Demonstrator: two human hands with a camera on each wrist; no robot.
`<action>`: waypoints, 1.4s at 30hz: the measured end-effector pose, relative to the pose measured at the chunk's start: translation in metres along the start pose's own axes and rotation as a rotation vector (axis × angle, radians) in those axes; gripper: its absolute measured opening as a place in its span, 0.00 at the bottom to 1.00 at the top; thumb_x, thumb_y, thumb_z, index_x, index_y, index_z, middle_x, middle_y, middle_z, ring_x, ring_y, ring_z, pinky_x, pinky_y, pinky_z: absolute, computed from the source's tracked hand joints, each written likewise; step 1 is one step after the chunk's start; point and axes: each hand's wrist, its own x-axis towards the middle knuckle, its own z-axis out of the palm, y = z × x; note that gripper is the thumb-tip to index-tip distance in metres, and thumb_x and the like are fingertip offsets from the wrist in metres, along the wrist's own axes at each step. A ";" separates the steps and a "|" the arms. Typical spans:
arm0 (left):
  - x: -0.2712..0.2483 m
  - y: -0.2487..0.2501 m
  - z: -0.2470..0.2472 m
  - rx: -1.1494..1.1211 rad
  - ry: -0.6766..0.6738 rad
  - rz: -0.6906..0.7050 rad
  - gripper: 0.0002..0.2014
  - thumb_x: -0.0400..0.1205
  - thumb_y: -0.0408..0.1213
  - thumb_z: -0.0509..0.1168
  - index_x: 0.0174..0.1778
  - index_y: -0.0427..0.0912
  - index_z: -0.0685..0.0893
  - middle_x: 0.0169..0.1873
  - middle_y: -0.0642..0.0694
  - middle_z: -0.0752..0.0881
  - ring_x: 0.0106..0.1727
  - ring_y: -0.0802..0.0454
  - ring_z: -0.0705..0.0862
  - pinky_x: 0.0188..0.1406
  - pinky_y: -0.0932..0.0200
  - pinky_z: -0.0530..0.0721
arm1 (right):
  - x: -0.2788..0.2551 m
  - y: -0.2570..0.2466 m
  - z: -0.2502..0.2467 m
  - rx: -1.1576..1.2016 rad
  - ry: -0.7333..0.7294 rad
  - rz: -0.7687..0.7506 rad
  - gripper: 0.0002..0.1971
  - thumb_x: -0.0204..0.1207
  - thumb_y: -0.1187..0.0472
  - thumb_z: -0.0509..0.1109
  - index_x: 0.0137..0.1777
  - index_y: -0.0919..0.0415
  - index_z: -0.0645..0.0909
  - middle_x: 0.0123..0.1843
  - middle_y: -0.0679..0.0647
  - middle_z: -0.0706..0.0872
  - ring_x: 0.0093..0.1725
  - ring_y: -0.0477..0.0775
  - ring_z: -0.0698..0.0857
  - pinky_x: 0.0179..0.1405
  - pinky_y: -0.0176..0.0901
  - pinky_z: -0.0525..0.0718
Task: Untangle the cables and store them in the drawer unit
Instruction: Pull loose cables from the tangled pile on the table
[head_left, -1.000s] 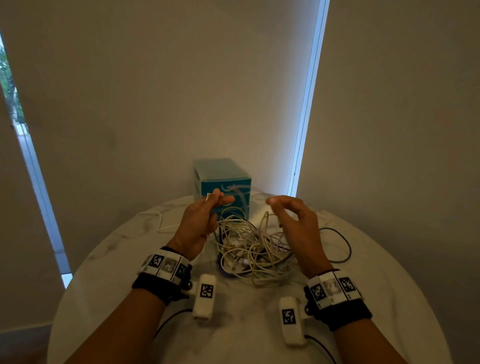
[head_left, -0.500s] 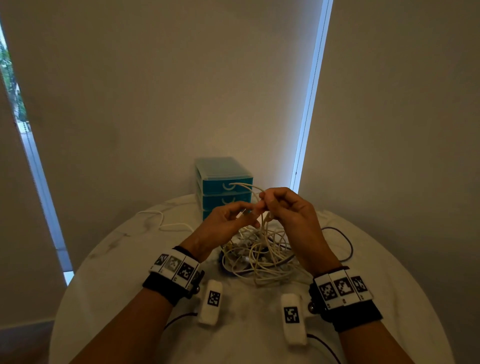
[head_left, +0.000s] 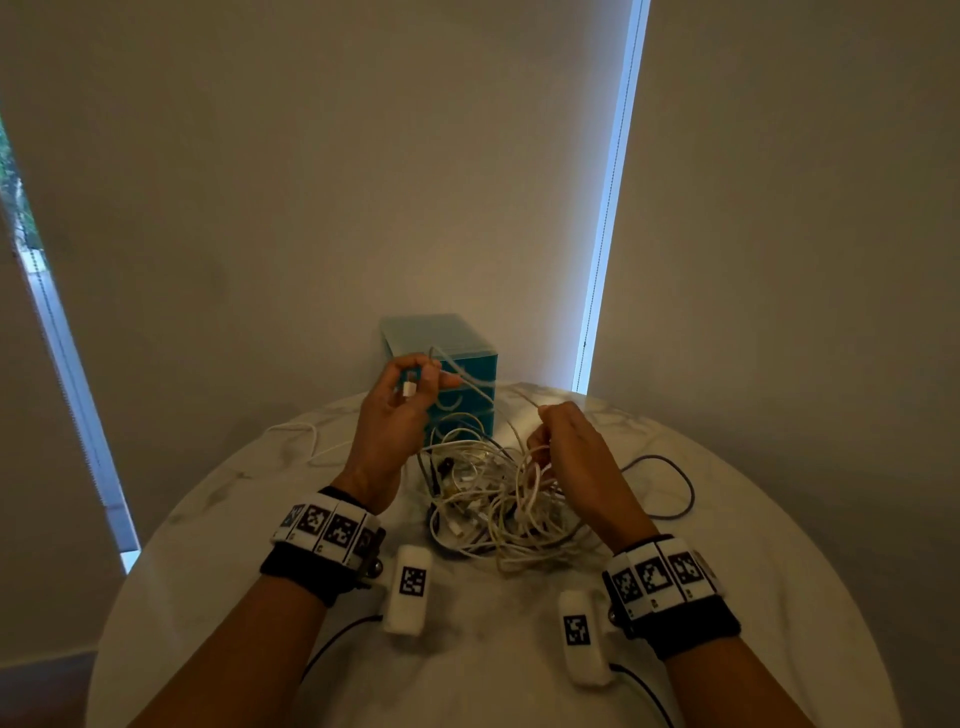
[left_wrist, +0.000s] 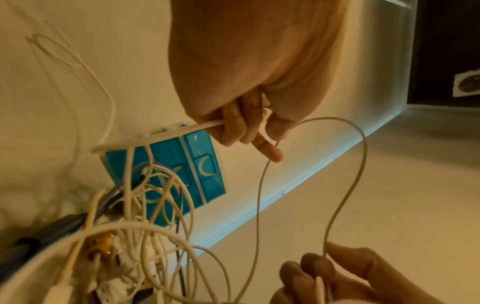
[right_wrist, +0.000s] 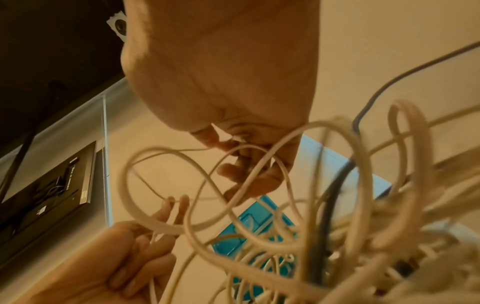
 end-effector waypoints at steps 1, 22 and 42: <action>-0.002 0.004 0.002 -0.036 -0.013 0.009 0.14 0.94 0.37 0.61 0.71 0.31 0.77 0.61 0.32 0.92 0.25 0.70 0.83 0.24 0.74 0.79 | -0.002 -0.003 0.002 0.031 0.013 0.015 0.18 0.89 0.42 0.61 0.51 0.57 0.78 0.49 0.62 0.89 0.45 0.66 0.91 0.55 0.75 0.91; -0.004 0.003 -0.001 0.010 -0.310 -0.187 0.13 0.92 0.43 0.63 0.66 0.38 0.86 0.48 0.41 0.91 0.21 0.59 0.62 0.21 0.64 0.59 | 0.024 0.050 -0.003 -0.217 0.166 0.308 0.15 0.73 0.54 0.83 0.44 0.66 0.84 0.34 0.52 0.87 0.36 0.52 0.88 0.33 0.36 0.83; -0.009 -0.011 0.009 0.233 -0.287 -0.221 0.12 0.89 0.48 0.70 0.64 0.49 0.90 0.51 0.49 0.94 0.26 0.59 0.75 0.23 0.69 0.71 | 0.040 0.061 -0.008 -0.122 0.322 0.223 0.23 0.67 0.40 0.88 0.45 0.56 0.83 0.43 0.47 0.86 0.47 0.53 0.87 0.50 0.47 0.86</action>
